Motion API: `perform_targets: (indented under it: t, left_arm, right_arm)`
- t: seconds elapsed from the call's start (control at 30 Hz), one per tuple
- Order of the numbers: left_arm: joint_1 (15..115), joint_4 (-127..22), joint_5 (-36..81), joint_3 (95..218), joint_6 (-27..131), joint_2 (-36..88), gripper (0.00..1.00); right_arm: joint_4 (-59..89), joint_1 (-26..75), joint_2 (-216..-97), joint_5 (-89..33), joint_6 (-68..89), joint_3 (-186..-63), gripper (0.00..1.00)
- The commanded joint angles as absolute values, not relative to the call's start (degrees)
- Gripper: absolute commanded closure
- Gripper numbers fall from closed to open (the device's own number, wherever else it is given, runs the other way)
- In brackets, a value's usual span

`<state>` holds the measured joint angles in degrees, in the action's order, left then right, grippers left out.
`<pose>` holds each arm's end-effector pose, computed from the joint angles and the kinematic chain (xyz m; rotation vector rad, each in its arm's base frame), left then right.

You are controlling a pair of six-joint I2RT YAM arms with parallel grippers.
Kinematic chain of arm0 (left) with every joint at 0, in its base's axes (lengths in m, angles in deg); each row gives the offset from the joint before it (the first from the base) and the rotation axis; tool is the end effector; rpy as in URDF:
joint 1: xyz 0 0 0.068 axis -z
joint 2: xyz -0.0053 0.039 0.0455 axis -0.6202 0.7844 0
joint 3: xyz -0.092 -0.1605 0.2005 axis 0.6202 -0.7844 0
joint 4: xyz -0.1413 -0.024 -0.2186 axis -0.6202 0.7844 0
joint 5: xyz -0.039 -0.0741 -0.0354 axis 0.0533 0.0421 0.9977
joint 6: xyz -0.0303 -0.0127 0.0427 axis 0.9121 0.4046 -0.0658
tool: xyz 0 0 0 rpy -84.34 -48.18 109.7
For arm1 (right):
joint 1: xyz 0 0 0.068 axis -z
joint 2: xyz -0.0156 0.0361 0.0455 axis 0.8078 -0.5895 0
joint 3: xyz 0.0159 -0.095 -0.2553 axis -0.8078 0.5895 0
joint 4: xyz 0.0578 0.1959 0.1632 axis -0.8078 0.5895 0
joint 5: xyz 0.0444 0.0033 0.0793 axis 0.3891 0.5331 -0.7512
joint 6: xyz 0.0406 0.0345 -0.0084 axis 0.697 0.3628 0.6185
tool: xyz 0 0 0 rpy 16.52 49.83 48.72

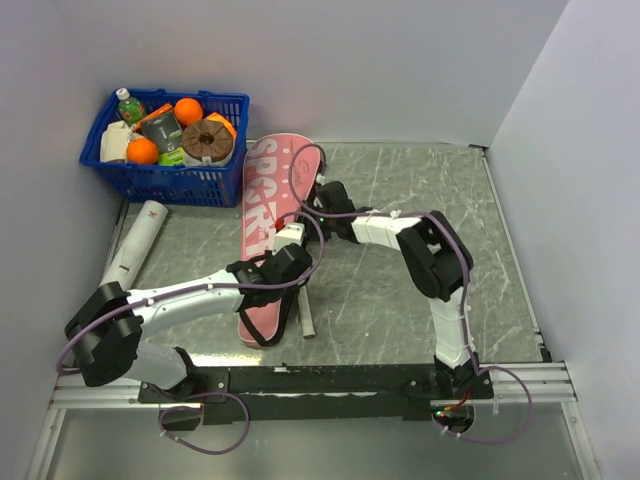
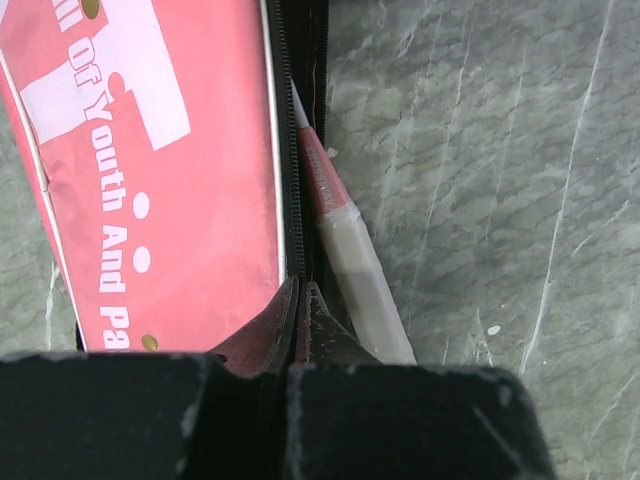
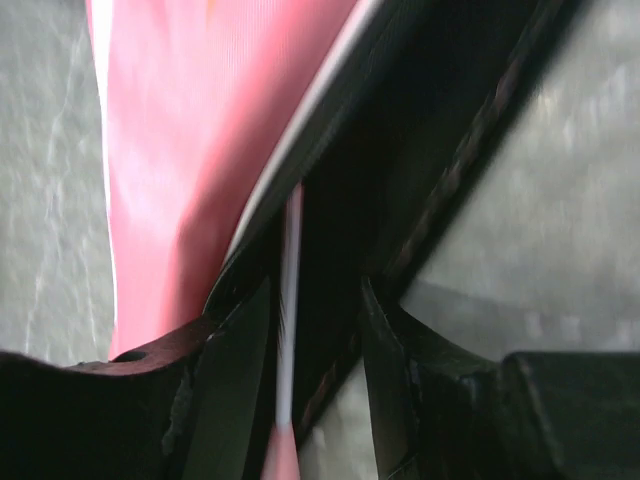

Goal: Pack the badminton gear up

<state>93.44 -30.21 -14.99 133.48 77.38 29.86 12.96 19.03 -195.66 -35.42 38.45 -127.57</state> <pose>0.1747 -0.2201 0.2217 0.1523 2.3043 -0.1804 0.3726 0.2705 0.1543 -0.1477 2.4095 0.9062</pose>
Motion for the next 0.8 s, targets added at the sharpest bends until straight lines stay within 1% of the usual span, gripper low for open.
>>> perform_targets:
  t: [0.0, 0.23, 0.37, 0.53, 0.63, 0.77]
  left_arm:
    - [93.7, -32.29, -16.12, 136.1, 76.92, 29.5, 0.99]
    - [93.35, -32.82, -16.12, 134.96, 77.1, 27.48, 0.99]
    - [93.26, -33.17, -15.86, 134.78, 76.92, 27.3, 0.99]
    - [93.18, -33.7, -15.07, 134.78, 76.66, 26.25, 0.99]
    - [93.26, -34.05, -14.62, 134.7, 76.75, 26.25, 0.99]
    - [93.18, -34.31, -14.36, 134.61, 76.75, 26.77, 0.99]
  right_arm:
    - [8.78, 18.63, -183.77, -37.22, 37.92, -120.67, 0.49]
    - [11.59, 18.72, -170.24, -35.64, 36.25, -105.3, 0.46]
    - [11.77, 18.37, -162.42, -39.67, 37.39, -98.26, 0.45]
    - [12.83, 16.35, -156.97, -45.21, 38.88, -91.41, 0.45]
    - [11.42, 14.77, -155.64, -47.67, 40.37, -88.76, 0.45]
    - [9.75, 11.79, -155.72, -47.95, 42.04, -87.44, 0.44]
